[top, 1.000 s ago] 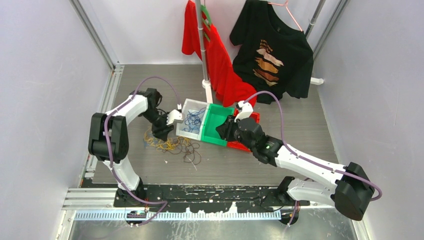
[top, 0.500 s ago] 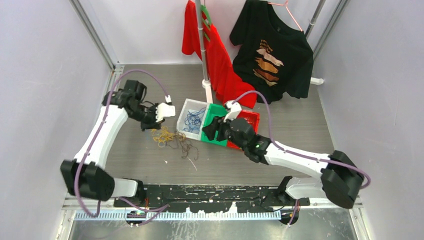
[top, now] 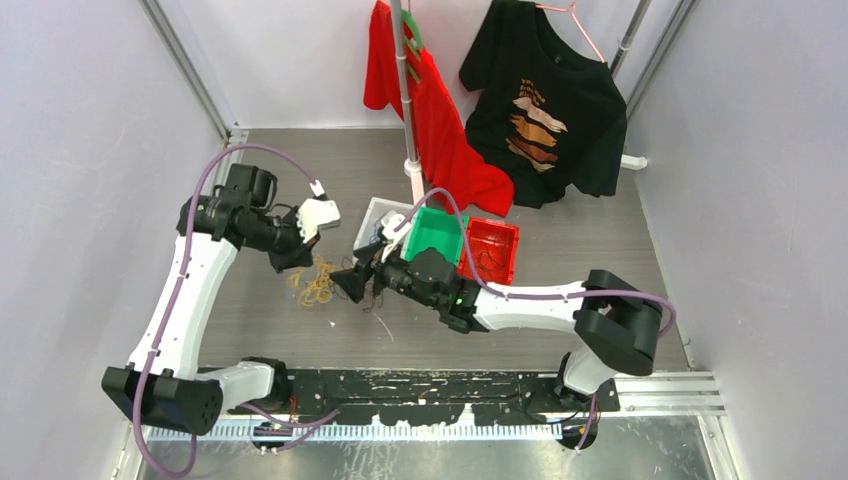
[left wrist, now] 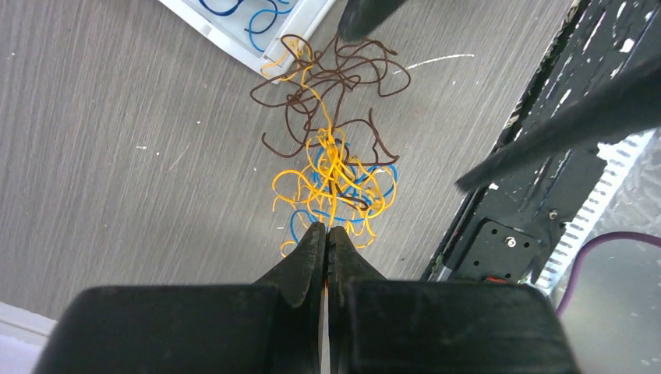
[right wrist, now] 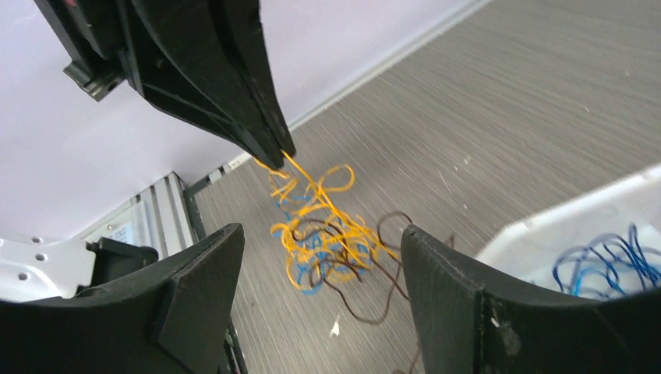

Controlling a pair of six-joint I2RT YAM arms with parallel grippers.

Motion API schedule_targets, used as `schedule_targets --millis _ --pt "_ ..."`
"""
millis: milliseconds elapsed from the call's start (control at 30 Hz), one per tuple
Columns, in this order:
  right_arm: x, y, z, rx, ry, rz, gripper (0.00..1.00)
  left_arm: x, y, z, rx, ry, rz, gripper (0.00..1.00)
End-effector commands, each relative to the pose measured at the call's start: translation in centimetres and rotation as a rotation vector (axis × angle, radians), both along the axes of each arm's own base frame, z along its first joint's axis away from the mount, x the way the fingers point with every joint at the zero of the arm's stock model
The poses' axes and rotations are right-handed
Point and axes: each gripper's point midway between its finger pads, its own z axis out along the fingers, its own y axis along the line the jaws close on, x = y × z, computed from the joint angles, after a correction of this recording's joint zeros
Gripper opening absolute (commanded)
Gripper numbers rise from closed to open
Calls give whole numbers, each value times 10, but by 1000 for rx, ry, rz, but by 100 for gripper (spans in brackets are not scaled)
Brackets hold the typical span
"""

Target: Untangle the cables

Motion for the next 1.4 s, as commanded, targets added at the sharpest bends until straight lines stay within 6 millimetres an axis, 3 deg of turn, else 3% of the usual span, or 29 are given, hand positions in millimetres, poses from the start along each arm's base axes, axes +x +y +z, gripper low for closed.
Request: schedule_targets --millis 0,267,467,633,967,1133,1367 --pt "-2 24 54 141 -133 40 78 -14 -9 34 -84 -12 51 0" --pt "14 43 47 151 -157 -3 73 -34 -26 59 -193 60 39 0" --pt "36 48 46 189 -182 -102 70 -45 -31 63 -224 124 20 0" --pt "50 54 29 174 -181 -163 67 -49 -34 75 -243 128 9 0" --pt "54 53 -53 81 -90 -188 65 -35 -39 149 -319 -53 57 0" --pt "46 59 -77 74 -29 -138 63 -19 -34 193 -338 -237 101 0" --pt "29 72 -106 39 23 -73 59 19 -11 270 -364 -643 252 0"
